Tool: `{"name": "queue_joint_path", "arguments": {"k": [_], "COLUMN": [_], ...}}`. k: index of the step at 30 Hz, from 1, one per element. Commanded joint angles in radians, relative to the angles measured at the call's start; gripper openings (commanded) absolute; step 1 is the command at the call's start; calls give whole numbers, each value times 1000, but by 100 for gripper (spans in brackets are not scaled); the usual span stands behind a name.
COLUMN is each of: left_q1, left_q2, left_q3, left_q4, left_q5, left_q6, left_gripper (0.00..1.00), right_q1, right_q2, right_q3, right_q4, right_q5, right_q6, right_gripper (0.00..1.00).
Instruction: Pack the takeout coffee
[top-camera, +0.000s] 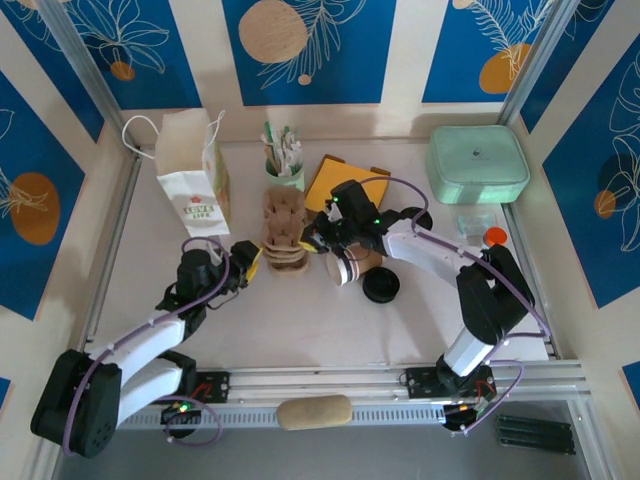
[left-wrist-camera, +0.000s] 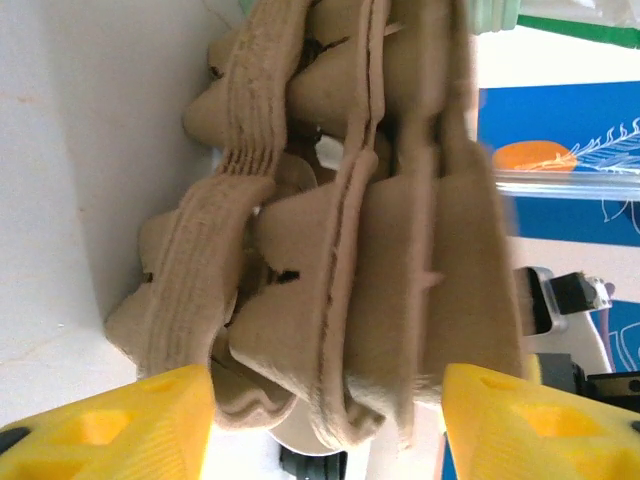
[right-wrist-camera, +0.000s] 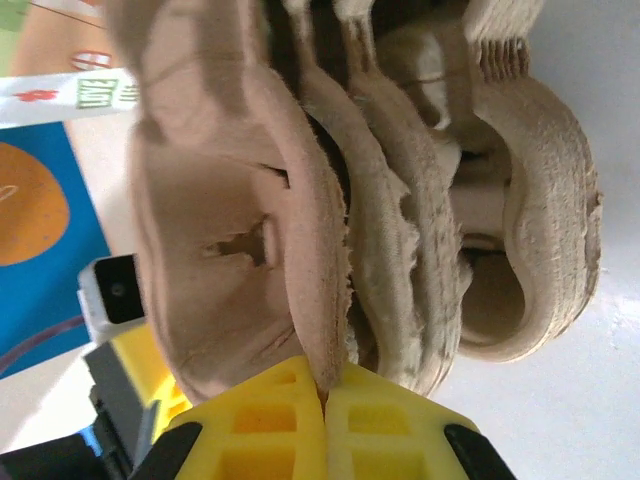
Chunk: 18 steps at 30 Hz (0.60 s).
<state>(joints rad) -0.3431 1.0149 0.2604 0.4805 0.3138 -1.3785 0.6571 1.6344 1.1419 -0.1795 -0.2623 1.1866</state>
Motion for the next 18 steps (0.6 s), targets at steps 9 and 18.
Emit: {"name": "queue_joint_path", "arguments": {"k": [9, 18], "left_q1": [4, 4], "left_q2": [-18, -25], "left_q3": [8, 24], "left_q4": [-55, -69], "left_q5": [8, 10], "left_q6": [78, 89], "left_gripper": [66, 66], "right_q1": [-17, -13], "right_q2": [-53, -51], "right_q3": [-53, -88], "right_q4": [54, 47], "right_q5": [-46, -31], "right_q6": [15, 12], "right_gripper": [0, 0]}}
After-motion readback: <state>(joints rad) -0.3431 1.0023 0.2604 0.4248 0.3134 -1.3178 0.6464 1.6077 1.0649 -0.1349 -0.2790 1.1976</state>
